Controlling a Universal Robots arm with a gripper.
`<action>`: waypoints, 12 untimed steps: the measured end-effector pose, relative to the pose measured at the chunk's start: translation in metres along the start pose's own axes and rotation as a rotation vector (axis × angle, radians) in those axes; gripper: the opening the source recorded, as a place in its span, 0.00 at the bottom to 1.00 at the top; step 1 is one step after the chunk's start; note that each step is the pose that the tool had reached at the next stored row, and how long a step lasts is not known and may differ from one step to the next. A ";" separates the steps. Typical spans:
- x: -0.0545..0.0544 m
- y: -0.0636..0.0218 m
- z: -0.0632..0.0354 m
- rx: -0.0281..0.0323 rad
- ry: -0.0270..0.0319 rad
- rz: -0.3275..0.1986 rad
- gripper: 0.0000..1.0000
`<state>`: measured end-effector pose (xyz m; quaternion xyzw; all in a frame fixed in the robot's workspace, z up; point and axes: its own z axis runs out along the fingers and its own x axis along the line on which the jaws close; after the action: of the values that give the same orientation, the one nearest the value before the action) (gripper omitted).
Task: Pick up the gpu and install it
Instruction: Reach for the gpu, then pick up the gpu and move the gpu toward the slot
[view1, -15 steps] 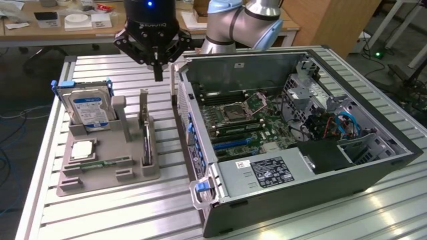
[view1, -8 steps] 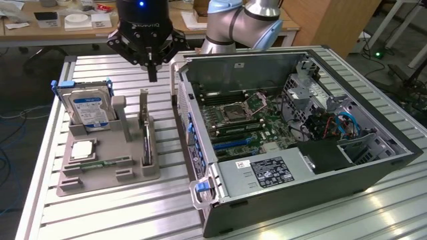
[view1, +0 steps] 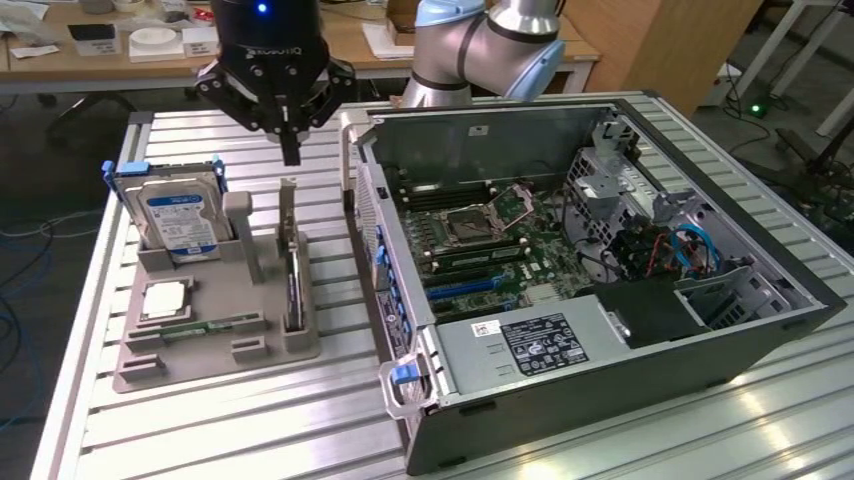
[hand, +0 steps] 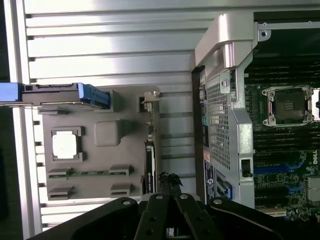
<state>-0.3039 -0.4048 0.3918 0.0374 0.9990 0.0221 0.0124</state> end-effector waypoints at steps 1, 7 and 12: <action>0.002 -0.0001 0.0000 0.0000 0.0000 0.000 0.10; 0.011 -0.0010 -0.0002 0.0000 0.0000 0.000 0.10; 0.012 -0.0011 -0.0002 0.0000 0.0000 0.000 0.10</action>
<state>-0.3161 -0.4049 0.3917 0.0374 0.9990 0.0221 0.0124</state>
